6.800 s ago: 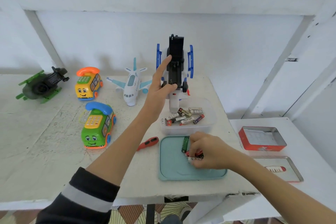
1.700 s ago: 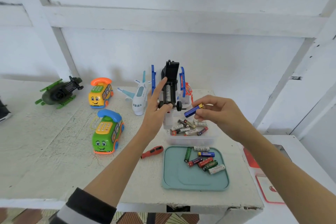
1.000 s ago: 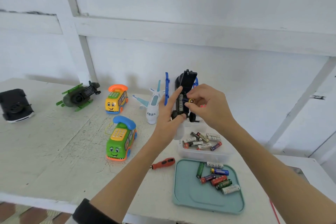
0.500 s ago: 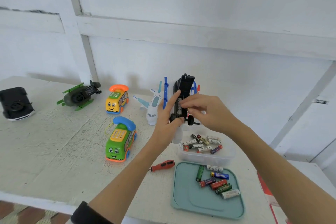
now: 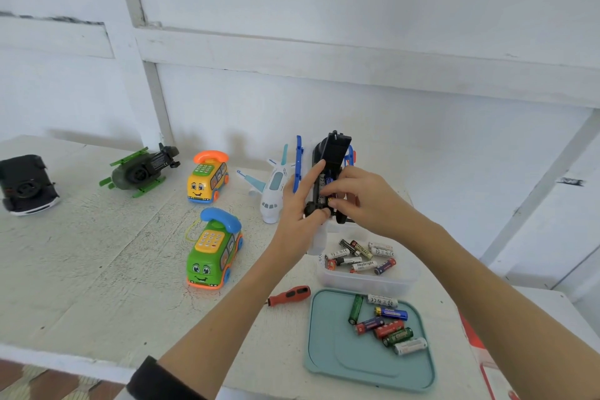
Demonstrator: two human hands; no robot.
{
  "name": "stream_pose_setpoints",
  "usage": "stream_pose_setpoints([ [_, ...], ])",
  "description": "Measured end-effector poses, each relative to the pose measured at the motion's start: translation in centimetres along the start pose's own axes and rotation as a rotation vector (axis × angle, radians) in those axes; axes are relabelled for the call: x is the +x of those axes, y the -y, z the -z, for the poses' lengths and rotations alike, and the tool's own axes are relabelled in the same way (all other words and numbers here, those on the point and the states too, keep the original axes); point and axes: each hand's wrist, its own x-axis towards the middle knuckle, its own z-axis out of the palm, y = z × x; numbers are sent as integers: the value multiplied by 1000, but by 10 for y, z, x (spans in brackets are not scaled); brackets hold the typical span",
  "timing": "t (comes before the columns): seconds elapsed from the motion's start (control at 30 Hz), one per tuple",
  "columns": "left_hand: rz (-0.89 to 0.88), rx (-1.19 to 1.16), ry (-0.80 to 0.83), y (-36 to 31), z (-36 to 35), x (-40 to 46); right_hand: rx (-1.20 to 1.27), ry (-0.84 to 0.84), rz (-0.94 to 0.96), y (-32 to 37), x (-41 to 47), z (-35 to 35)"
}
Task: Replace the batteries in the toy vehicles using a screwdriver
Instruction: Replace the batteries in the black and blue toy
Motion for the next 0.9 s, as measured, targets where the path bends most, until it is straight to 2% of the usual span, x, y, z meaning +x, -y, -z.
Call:
stream_pose_setpoints([
  [0.2, -2, 9, 16, -4, 0, 0, 262, -66, -293, 4, 4, 0],
  [0.3, -1, 8, 8, -5, -1, 0, 412, -106, -374, 5, 5, -2],
  [0.6, 2, -29, 11, -6, -7, -7, 355, -79, -378, 0, -3, -7],
  [0.7, 5, 0, 4, -6, -6, -8, 458, -33, -325, -1, -14, 0],
  [0.83, 7, 19, 8, -6, -3, -7, 593, -189, -291, -3, -39, 11],
  [0.9, 2, 14, 5, -6, -2, -7, 582, -198, -294, -6, -56, 12],
])
